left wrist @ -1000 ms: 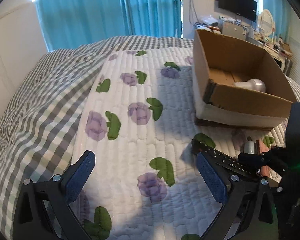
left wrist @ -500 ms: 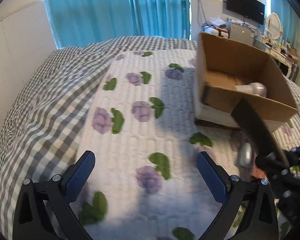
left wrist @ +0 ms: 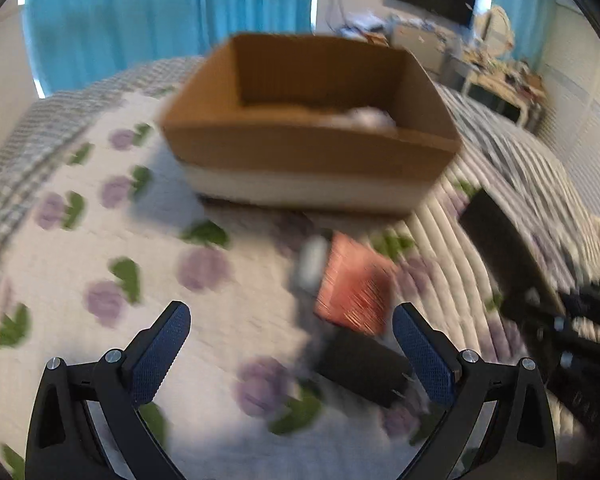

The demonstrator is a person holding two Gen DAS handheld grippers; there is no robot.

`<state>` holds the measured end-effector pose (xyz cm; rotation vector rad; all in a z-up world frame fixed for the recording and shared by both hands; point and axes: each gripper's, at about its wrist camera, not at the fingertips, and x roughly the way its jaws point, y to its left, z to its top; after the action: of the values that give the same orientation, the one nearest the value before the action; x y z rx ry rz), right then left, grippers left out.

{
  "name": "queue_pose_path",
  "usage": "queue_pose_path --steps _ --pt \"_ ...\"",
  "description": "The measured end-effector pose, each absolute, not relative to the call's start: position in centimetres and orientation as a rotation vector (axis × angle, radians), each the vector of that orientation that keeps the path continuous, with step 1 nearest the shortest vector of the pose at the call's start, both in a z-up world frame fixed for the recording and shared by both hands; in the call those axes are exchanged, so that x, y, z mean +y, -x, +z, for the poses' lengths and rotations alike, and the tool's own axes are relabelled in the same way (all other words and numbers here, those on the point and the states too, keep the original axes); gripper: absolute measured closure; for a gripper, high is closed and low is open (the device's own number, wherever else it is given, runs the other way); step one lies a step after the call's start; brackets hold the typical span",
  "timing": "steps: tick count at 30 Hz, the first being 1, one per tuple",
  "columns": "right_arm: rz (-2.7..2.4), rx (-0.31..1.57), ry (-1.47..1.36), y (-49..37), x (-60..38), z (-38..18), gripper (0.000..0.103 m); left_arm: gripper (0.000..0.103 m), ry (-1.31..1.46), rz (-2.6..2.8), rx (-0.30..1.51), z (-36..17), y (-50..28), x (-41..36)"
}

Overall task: Organize rigid objects
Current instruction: 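Grasp the black TV remote with the right gripper while the left grasps the black brush, then lower the remote and brush into the box and open both grippers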

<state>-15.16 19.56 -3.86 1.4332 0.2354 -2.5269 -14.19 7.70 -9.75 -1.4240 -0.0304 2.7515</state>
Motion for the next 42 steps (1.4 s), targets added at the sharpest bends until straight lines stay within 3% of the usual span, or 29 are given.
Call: queue_pose_path --steps 11,18,20,23,24,34,42 --pt "-2.536 0.157 -1.479 15.3 20.6 -5.5 0.084 0.000 1.512 2.667 0.033 -13.0 12.6 10.9" --pt "-2.533 0.161 -1.492 15.6 20.3 -5.9 0.084 0.000 1.526 2.649 0.245 -15.0 13.5 12.8" --pt "-2.532 0.155 -1.497 15.6 20.3 -6.0 0.084 0.002 1.535 2.627 0.218 -15.4 14.0 12.7" --pt "-2.527 0.150 -1.501 15.8 20.3 -6.1 0.084 0.022 1.520 2.577 0.168 -15.5 13.9 12.7" --pt "-2.526 0.150 -1.503 15.8 20.3 -6.2 0.084 0.024 1.514 2.565 0.170 -15.5 13.8 12.8" --pt "-2.554 0.174 -1.479 15.5 19.9 -5.3 0.084 0.026 1.500 2.647 0.161 -14.0 13.1 11.7" --pt "-2.593 0.192 -1.427 14.4 19.0 -3.0 0.084 0.026 1.399 2.743 0.096 -9.5 12.0 9.9"
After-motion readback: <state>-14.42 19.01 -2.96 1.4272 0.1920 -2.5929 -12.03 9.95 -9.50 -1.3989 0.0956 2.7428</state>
